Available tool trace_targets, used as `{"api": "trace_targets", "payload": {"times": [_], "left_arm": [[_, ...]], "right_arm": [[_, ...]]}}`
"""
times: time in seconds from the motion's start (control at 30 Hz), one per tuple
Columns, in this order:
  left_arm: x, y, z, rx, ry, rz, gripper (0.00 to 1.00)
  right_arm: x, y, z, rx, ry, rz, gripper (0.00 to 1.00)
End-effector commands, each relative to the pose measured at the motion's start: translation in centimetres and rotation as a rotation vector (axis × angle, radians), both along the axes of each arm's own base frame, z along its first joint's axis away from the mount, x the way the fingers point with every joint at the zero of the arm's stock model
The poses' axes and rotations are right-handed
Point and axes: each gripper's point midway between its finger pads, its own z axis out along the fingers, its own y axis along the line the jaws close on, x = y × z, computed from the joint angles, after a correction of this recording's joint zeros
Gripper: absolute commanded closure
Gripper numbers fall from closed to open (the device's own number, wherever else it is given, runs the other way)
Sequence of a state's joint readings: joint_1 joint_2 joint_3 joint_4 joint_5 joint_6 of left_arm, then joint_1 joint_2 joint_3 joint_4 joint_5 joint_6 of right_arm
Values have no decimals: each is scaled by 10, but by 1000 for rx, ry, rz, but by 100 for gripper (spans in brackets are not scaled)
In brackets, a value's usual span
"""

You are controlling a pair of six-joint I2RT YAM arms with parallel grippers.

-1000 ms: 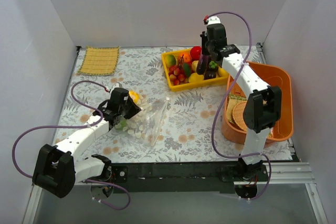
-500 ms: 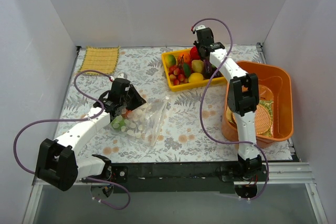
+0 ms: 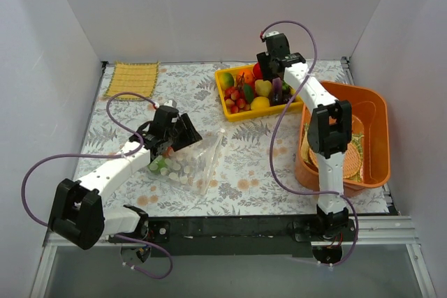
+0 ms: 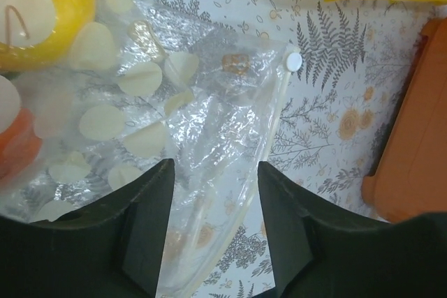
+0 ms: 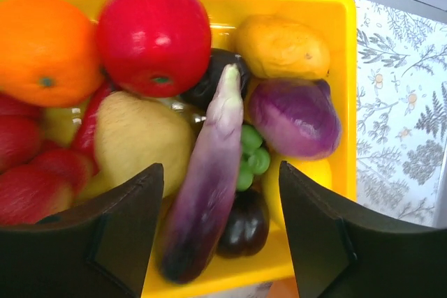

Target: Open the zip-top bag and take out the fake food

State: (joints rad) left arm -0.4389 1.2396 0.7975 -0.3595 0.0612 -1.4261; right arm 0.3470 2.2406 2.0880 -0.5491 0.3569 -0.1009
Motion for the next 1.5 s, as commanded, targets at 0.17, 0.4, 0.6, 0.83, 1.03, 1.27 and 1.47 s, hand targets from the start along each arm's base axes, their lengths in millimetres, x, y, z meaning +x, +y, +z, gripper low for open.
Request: {"api": "trace_targets", "payload": {"times": [0.17, 0.4, 0.6, 0.83, 1.03, 1.27, 1.47], "left_arm": [[-28, -22, -25, 216, -10, -140, 46], [-36, -35, -31, 352, -31, -188, 43], [-51, -56, -42, 399, -9, -231, 43], [-48, -47, -41, 457, -11, -93, 100], [-39, -80, 9, 259, -83, -90, 100], [-41, -105, 29, 78, -104, -101, 100], [-37, -103, 50, 16, -153, -58, 100]], "right_arm": [[-153, 95, 87, 401, -29, 99, 29], [-253, 135, 39, 561, 94, 144, 32], [-283, 138, 22, 637, 130, 135, 32], [-317, 158, -5, 769, 229, 196, 48], [-327, 183, -11, 897, 257, 256, 60], [-315, 211, -17, 960, 291, 268, 64], [-303, 231, -31, 965, 339, 266, 66]]}}
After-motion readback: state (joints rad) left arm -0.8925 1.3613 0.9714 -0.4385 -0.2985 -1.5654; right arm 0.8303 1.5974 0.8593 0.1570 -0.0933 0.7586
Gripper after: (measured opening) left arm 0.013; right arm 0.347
